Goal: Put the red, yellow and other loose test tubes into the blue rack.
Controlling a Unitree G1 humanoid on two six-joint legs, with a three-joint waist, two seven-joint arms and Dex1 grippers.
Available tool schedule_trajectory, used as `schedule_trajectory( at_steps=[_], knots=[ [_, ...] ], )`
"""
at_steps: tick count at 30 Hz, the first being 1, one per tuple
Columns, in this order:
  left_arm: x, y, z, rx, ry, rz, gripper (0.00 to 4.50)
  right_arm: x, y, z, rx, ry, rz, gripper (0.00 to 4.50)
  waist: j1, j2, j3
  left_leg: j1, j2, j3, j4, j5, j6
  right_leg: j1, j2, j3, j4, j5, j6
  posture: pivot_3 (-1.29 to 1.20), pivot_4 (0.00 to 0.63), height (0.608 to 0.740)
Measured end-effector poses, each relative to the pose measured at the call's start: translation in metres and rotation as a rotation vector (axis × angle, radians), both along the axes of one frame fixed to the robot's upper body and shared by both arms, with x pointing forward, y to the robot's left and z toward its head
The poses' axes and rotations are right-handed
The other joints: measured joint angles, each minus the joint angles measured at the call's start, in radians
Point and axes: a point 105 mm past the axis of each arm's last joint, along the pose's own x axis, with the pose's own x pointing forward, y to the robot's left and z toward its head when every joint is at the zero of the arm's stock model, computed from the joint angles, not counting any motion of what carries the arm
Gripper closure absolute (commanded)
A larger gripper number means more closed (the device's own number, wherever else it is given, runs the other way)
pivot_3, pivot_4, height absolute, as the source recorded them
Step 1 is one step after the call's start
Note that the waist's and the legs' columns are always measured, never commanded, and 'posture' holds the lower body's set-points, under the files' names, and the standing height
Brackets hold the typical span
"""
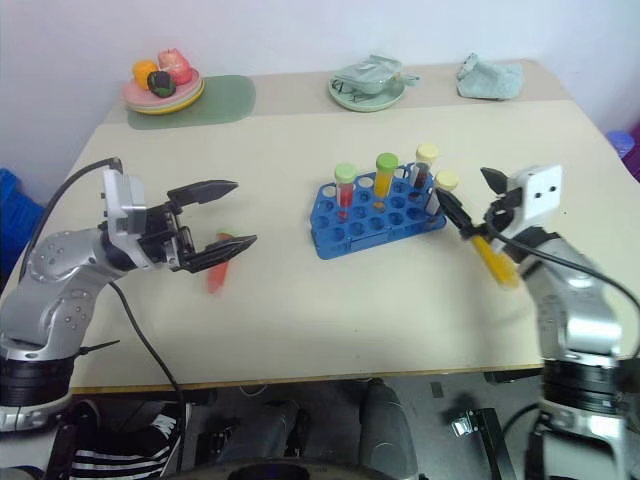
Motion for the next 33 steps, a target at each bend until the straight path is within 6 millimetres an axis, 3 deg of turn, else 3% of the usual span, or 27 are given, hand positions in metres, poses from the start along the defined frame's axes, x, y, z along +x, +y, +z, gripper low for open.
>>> schedule_trajectory(
  at_steps=[5,7,10,13,18,26,33],
  knots=[
    [0.002,0.002,-0.003,-0.011,0.002,0.007,0.00,-0.026,-0.044,0.003,-0.281,0.348,-0.040,0.05,0.014,0.000,0.000,0.001,0.001,0.006,0.001,-0.001,0.001,0.000,0.000,0.002,-0.001,0.000,0.000,0.00,0.150,0.740],
    [0.003,0.000,-0.004,-0.013,-0.002,0.003,0.00,-0.026,-0.052,0.012,-0.294,0.433,-0.066,0.05,0.011,0.000,0.000,0.002,0.003,0.011,0.001,-0.001,0.002,0.001,0.001,0.002,-0.002,0.001,-0.002,0.00,0.150,0.740],
    [0.004,-0.008,-0.005,-0.025,-0.005,-0.035,0.00,-0.019,-0.045,0.027,-0.264,0.553,-0.067,0.05,0.011,0.000,0.000,0.002,0.003,0.013,0.001,-0.001,0.002,0.000,0.001,0.003,-0.002,0.001,-0.002,0.00,0.150,0.740],
    [0.006,-0.012,-0.005,-0.027,-0.014,-0.047,0.00,-0.018,-0.032,0.028,-0.186,0.713,-0.056,0.05,0.016,-0.001,0.001,0.000,0.004,0.013,0.001,-0.001,0.002,-0.002,0.001,0.003,-0.003,0.001,-0.002,0.00,0.150,0.740],
    [0.005,-0.013,-0.007,-0.017,-0.011,-0.056,0.00,-0.016,-0.024,-0.011,-0.143,0.961,-0.102,0.05,0.023,-0.003,0.001,-0.002,0.002,0.013,0.002,-0.003,0.005,-0.002,-0.001,0.003,-0.003,0.002,-0.001,0.00,0.150,0.740],
    [-0.011,-0.014,-0.016,0.012,0.058,-0.094,0.00,0.007,-0.053,-0.028,-0.188,0.983,-0.321,0.05,0.018,-0.003,0.001,-0.002,0.002,0.013,0.002,-0.003,0.005,-0.004,-0.001,0.003,-0.003,0.002,-0.001,0.00,0.150,0.740],
    [-0.026,-0.002,-0.020,0.055,0.146,-0.130,0.00,0.007,-0.054,-0.039,-0.212,1.021,-0.317,0.05,0.018,-0.002,0.001,-0.002,0.002,0.014,0.002,-0.003,0.005,-0.003,-0.001,0.004,-0.003,0.002,-0.001,0.00,0.150,0.740]
  ],
)
